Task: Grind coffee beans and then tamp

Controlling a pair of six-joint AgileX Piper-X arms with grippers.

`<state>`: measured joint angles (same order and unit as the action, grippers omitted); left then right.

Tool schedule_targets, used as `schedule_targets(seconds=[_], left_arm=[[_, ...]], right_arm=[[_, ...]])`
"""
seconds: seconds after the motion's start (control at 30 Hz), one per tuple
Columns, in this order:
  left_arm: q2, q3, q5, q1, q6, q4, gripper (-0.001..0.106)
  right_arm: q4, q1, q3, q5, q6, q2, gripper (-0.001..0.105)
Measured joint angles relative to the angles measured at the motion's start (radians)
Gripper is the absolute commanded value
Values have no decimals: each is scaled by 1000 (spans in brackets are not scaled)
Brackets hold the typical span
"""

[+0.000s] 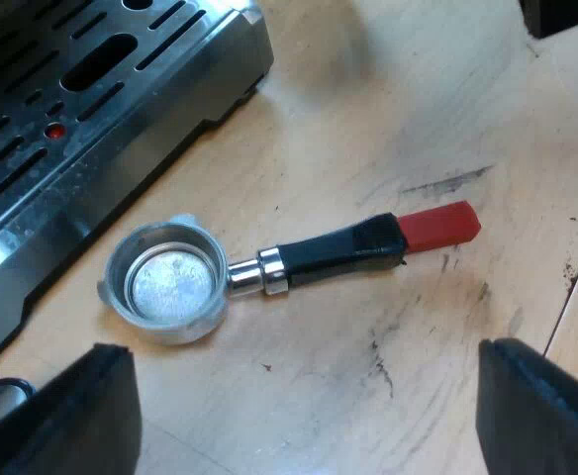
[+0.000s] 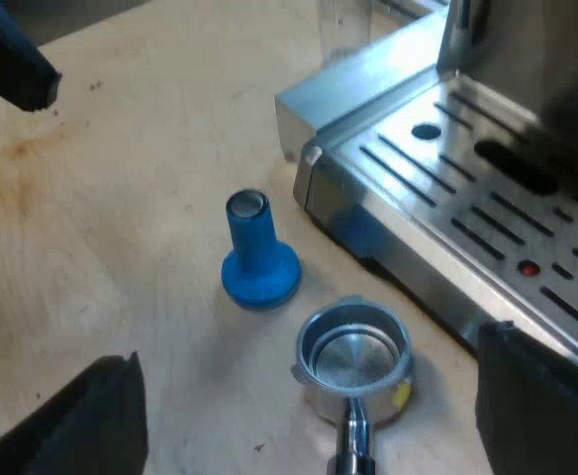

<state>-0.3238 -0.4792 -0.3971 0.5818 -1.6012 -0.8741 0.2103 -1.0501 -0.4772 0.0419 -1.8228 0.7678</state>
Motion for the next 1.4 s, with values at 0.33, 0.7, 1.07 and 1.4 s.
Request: schedule_targets(seconds=[0.33, 0.7, 1.07, 1.4], left_arm=[[0, 0, 0, 0, 0, 0, 71], [0, 0, 0, 0, 0, 0, 71], [0, 0, 2, 0, -4, 0, 71], [-16, 0, 281, 0, -98, 59, 71]], right_arm=[[-119, 0, 88, -6, -12, 0, 70], [-267, 0, 93, -22, -10, 177, 70], [-462, 0, 96, -68, -10, 373, 70], [-485, 0, 96, -73, -5, 394, 70]])
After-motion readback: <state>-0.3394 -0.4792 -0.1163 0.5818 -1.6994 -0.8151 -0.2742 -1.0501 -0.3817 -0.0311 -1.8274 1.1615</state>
